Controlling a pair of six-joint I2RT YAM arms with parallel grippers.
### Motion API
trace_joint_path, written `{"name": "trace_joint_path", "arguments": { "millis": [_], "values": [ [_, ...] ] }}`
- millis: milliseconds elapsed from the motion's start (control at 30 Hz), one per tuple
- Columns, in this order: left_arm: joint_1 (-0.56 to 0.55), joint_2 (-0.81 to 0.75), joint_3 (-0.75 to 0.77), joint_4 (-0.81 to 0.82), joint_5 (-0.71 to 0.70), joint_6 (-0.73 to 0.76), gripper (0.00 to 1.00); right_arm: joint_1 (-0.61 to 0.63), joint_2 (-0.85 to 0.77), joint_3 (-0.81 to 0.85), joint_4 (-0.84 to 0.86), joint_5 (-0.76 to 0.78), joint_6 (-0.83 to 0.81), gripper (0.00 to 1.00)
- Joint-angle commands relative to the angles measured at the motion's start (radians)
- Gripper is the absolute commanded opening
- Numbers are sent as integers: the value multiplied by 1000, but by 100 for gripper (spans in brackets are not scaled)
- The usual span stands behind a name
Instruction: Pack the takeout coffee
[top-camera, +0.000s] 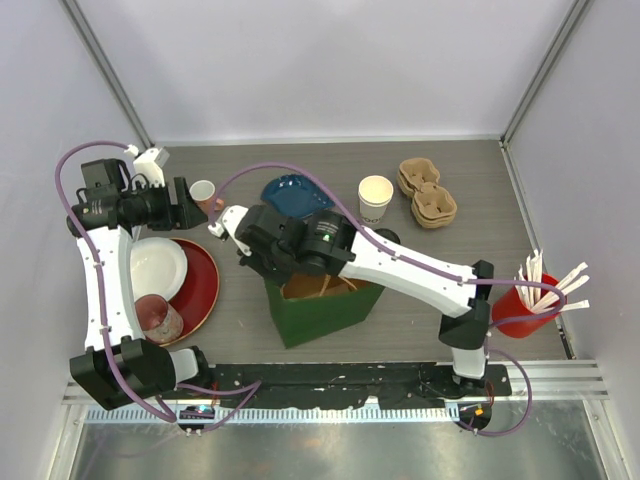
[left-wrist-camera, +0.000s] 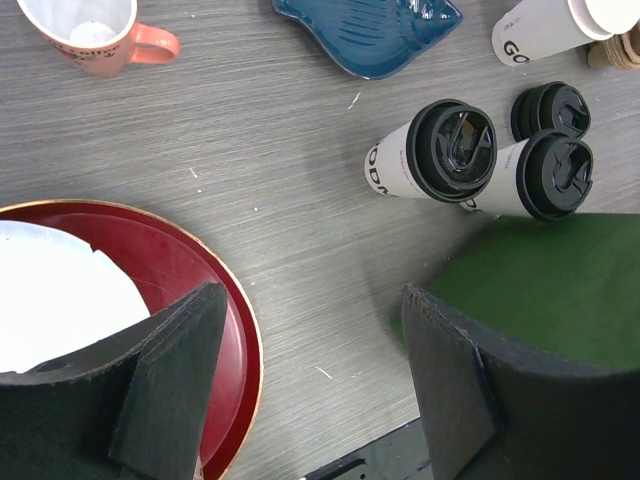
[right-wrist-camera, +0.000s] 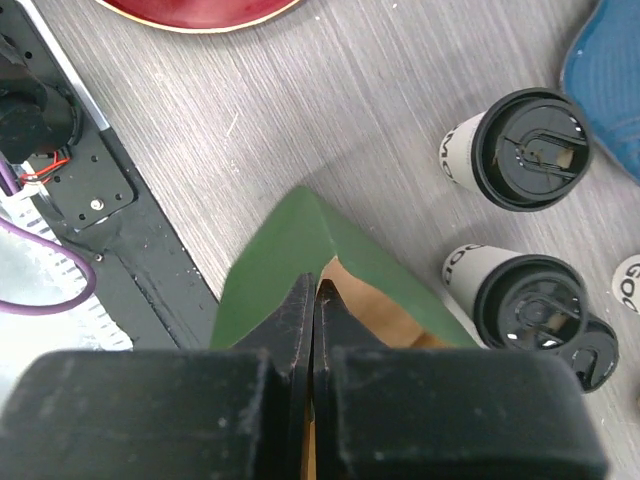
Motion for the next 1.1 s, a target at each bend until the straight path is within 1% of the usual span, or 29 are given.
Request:
{"name": "trace_joint_path", "arguments": {
  "millis": [0,33,133,167,233,267,300,333,367,433,467,500,567,633,667,767,800,833,867,900,967,1000,1067],
  "values": [
    [8,-15,32,-2,31,21,75,-10,39,76,37,-93,5,1],
    [10,-12,32,-2,33,19,75,-13,53,105,37,-96,1,1],
    [10,-6,29,-2,34,21,75,-13,89,157,43,-108,-16,14],
    [8,-3,26,-2,36,22,75,-15,97,172,46,-105,-18,22],
    [8,1,26,-5,42,22,75,-16,122,212,54,-105,-23,32],
    [8,4,26,-9,45,22,75,-18,126,224,59,-105,-24,40],
    [8,8,27,-10,45,24,75,-19,129,237,71,-106,-27,43],
    [10,8,26,-12,48,25,75,-19,128,253,77,-117,-29,46],
    [8,12,26,-15,51,24,75,-19,125,261,83,-128,-33,51],
    [8,15,30,-22,56,25,75,-19,105,283,108,-178,-47,66],
    [7,21,32,-25,65,25,75,-19,94,283,121,-192,-47,68],
    [7,24,35,-30,73,24,75,-19,77,278,146,-226,-49,72],
    [4,29,44,-39,89,19,75,-21,25,269,172,-266,-95,79],
    [-11,32,52,-39,85,18,75,-19,-13,254,207,-294,-130,82],
    [-21,32,55,-42,80,18,75,-23,-57,248,218,-291,-134,82],
    [-77,40,76,-62,51,22,75,-48,-148,231,253,-240,-118,82],
    [-97,44,82,-68,38,28,75,-102,-174,220,267,-210,-106,80],
    [-117,46,99,-81,31,31,75,-148,-197,208,275,-164,-93,76],
    [-154,49,108,-87,24,38,75,-198,-252,188,284,-153,-58,75],
    [-169,52,119,-96,21,47,75,-319,-281,127,319,-127,-55,73],
    [-215,58,160,-130,17,59,75,-432,-337,51,359,-79,-17,72],
    [-226,64,176,-142,24,71,75,-557,-373,-13,387,-58,3,72],
    [-255,73,231,-185,54,82,76,-686,-394,-65,396,-38,23,71]
  ]
}}
